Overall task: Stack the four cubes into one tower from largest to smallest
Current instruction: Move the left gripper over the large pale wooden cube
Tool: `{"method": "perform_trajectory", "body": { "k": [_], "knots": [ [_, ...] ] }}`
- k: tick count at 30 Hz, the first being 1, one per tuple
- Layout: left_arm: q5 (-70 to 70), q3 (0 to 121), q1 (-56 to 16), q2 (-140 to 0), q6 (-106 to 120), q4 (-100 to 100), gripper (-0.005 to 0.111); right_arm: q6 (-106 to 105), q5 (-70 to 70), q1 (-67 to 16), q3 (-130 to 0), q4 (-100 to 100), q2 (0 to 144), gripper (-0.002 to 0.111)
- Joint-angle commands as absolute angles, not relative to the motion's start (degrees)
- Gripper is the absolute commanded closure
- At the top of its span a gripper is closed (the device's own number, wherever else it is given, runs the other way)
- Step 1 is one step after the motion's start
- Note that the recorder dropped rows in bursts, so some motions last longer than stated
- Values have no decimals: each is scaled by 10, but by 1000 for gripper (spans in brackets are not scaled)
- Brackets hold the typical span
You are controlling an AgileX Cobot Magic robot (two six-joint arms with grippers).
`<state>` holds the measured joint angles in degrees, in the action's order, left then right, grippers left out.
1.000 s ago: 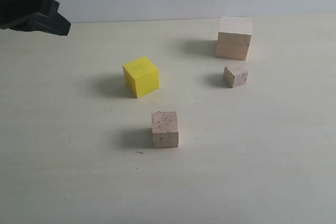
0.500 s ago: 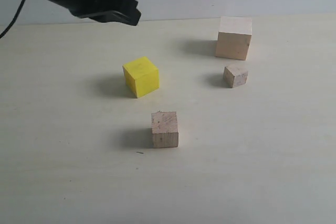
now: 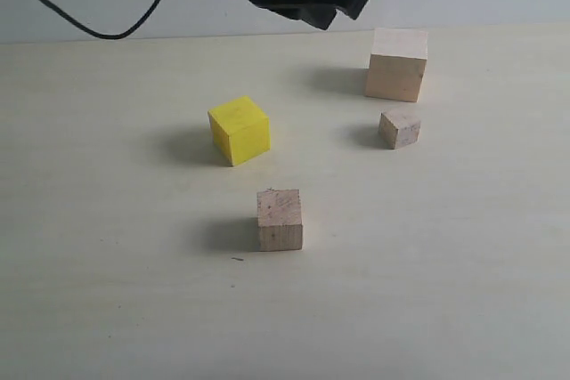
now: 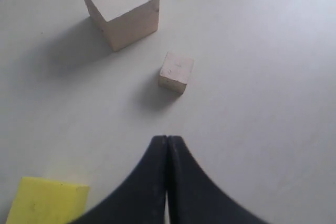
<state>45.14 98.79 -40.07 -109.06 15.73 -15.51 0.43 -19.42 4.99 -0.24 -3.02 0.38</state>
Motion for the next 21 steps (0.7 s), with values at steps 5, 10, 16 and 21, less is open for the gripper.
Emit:
{"method": "perform_trajectory", "body": {
  "k": [5,10,16,21],
  "knots": [
    [481,1096,-409,-1166,143,-138,71,0,-191,54,0,-28,0,108],
    [476,1136,-414,-1199,143,-137,33,0,-191,54,0,-29,0,108],
    [459,1183,-414,-1238,143,-137,28,0,-191,54,0,-29,0,108],
    [451,1214,-414,-1269,143,-137,15,0,-191,54,0,-26,0,108]
  ]
}}
